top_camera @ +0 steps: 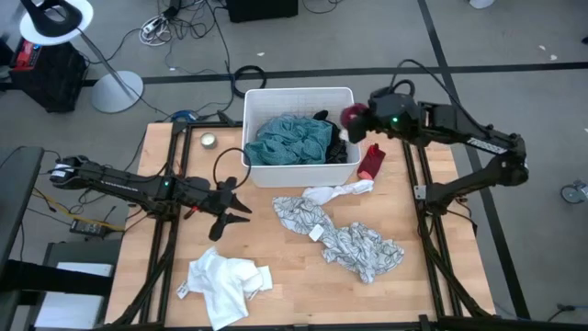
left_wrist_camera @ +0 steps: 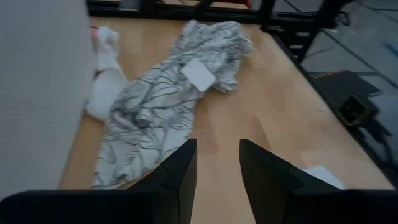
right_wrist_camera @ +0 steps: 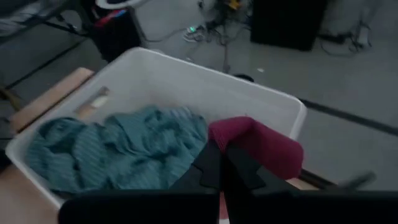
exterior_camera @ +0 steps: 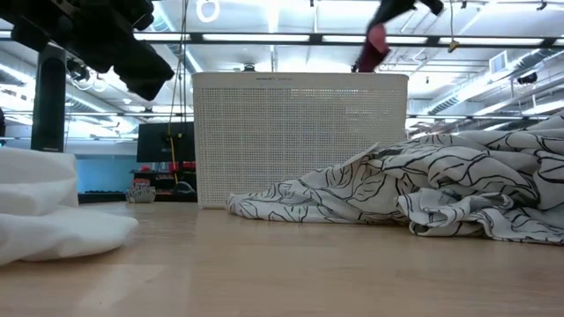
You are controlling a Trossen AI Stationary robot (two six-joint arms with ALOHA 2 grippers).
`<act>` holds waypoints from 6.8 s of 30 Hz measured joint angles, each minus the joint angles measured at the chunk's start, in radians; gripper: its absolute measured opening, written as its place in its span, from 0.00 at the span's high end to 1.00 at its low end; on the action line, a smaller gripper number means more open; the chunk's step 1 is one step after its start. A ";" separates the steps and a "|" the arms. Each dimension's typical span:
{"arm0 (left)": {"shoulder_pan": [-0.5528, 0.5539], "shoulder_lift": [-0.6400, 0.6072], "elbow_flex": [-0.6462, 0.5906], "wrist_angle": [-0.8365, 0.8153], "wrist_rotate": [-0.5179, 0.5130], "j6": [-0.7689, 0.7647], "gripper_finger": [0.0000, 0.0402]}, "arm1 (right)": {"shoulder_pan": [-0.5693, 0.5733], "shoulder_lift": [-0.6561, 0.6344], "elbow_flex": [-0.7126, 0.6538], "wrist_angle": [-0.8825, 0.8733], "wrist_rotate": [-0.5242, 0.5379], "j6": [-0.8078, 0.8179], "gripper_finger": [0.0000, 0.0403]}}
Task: Sort clothes
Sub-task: Put the right red sock into the white laundry organizer, then put the red sock into the white laundry organizer
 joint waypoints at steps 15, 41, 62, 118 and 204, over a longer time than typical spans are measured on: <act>0.000 0.000 0.000 -0.030 -0.118 0.027 0.69 | 0.028 0.280 0.087 0.235 -0.085 -0.160 0.98; 0.000 0.001 0.000 -0.056 -0.170 0.020 0.69 | -0.037 0.243 0.088 0.120 -0.076 -0.311 0.60; 0.000 0.001 0.000 -0.067 -0.167 -0.005 0.69 | -0.066 -0.051 -0.147 -0.465 0.086 0.233 0.36; 0.000 0.001 0.000 -0.074 -0.170 -0.019 0.69 | -0.467 0.179 -0.932 0.422 -0.361 0.318 0.38; 0.000 0.001 0.000 -0.082 -0.219 -0.019 0.69 | -0.067 0.613 0.409 0.147 -0.395 -0.091 0.99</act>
